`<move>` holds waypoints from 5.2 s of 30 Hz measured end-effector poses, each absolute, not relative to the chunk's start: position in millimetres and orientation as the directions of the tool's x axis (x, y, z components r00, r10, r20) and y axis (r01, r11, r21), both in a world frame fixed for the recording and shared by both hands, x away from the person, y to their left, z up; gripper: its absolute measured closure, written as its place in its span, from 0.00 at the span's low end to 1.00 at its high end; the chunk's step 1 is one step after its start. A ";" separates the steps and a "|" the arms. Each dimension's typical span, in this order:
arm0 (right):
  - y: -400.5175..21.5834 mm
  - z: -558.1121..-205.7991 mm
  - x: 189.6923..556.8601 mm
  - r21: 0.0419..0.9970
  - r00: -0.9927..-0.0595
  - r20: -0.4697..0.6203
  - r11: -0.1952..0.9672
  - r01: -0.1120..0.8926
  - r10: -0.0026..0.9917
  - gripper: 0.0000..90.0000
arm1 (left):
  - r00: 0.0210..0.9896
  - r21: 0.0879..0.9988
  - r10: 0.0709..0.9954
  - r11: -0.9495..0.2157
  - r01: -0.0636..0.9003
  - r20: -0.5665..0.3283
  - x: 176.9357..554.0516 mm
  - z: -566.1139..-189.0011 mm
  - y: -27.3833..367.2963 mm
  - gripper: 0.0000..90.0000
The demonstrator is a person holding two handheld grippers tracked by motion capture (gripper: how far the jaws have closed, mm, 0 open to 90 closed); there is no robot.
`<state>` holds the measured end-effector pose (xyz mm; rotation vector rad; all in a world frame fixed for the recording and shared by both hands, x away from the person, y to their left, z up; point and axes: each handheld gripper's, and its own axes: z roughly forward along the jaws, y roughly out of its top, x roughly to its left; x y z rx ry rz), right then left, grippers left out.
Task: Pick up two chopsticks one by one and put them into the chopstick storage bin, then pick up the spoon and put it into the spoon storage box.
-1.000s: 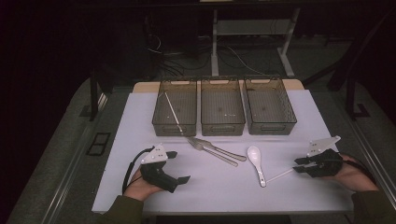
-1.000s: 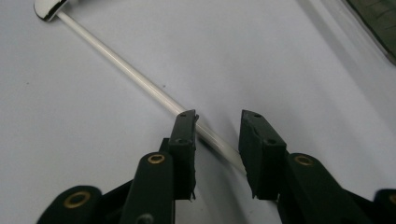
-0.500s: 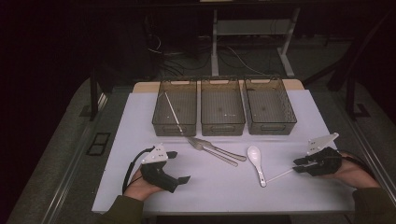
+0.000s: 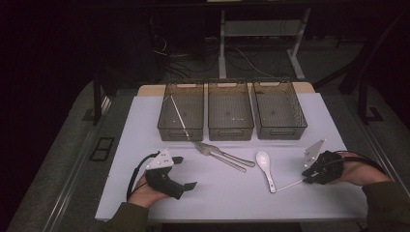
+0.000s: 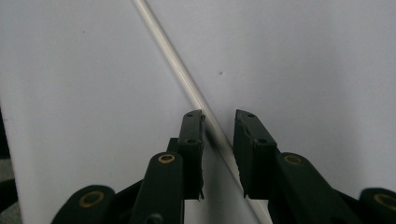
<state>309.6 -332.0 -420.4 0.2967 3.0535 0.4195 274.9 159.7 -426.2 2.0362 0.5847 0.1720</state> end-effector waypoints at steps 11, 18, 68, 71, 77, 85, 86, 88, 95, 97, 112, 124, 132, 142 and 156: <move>-313.7 -418.7 305.6 0.144 -0.994 -0.029 0.985 0.099 0.105 0.89 | 0.874 0.849 0.471 -0.410 0.332 -0.114 274.8 -425.8 159.9 0.00; -317.6 -418.7 310.9 0.170 -0.988 -0.048 0.975 0.140 0.150 0.94 | 0.875 0.849 0.470 -0.411 0.332 -0.115 275.1 -426.0 159.6 0.00; -302.0 -341.0 342.5 0.823 -0.732 0.083 0.368 0.433 0.676 0.95 | 0.875 0.862 0.470 -0.391 0.323 -0.114 273.8 -423.7 159.9 0.00; -284.0 -327.7 349.7 0.845 -0.733 0.099 0.332 0.419 0.673 0.95 | 0.876 0.864 0.470 -0.389 0.319 -0.112 274.0 -423.4 160.2 0.00; -240.9 -308.0 371.6 0.867 -0.738 0.118 0.293 0.403 0.665 0.95 | 0.874 0.867 0.473 -0.383 0.320 -0.114 274.4 -423.4 160.2 0.00; -175.1 -290.0 405.5 0.885 -0.740 0.134 0.256 0.388 0.659 0.95 | 0.873 0.871 0.474 -0.372 0.320 -0.119 274.2 -422.6 160.5 0.00; -166.5 -289.1 409.9 0.887 -0.740 0.143 0.248 0.391 0.657 0.95 | 0.873 0.872 0.473 -0.372 0.318 -0.117 273.8 -422.4 160.7 0.00; -149.5 -287.5 418.5 0.891 -0.737 0.153 0.230 0.391 0.659 0.95 | 0.872 0.872 0.475 -0.371 0.319 -0.117 274.0 -422.3 160.8 0.00; -94.3 -290.3 448.0 0.890 -0.734 0.174 0.214 0.402 0.657 0.95 | 0.873 0.870 0.476 -0.383 0.311 -0.103 275.7 -422.6 161.8 0.00; -81.7 -292.3 454.6 0.888 -0.725 0.177 0.211 0.410 0.665 0.95 | 0.874 0.871 0.476 -0.382 0.308 -0.100 276.2 -422.9 162.8 0.00; -27.0 -323.8 475.8 0.827 -0.710 0.178 0.287 0.483 0.682 0.95 | 0.876 0.873 0.471 -0.380 0.307 -0.103 277.4 -423.2 162.7 0.00; -6.4 -368.8 490.4 0.702 -0.640 0.163 0.368 0.610 0.751 0.86 | 0.879 0.871 0.466 -0.383 0.307 -0.105 276.8 -422.8 162.8 0.00; -14.3 -367.5 488.9 0.713 -0.654 0.155 0.374 0.594 0.741 0.67 | 0.879 0.871 0.466 -0.385 0.304 -0.101 276.7 -422.9 162.9 0.00; -46.3 -348.6 462.7 0.766 -0.733 0.180 0.375 0.523 0.656 0.49 | 0.878 0.870 0.467 -0.387 0.305 -0.100 276.4 -423.7 161.6 0.00; -127.0 -338.7 411.3 0.815 -0.759 0.206 0.321 0.482 0.618 0.41 | 0.876 0.866 0.472 -0.390 0.313 -0.104 275.5 -423.8 162.0 0.00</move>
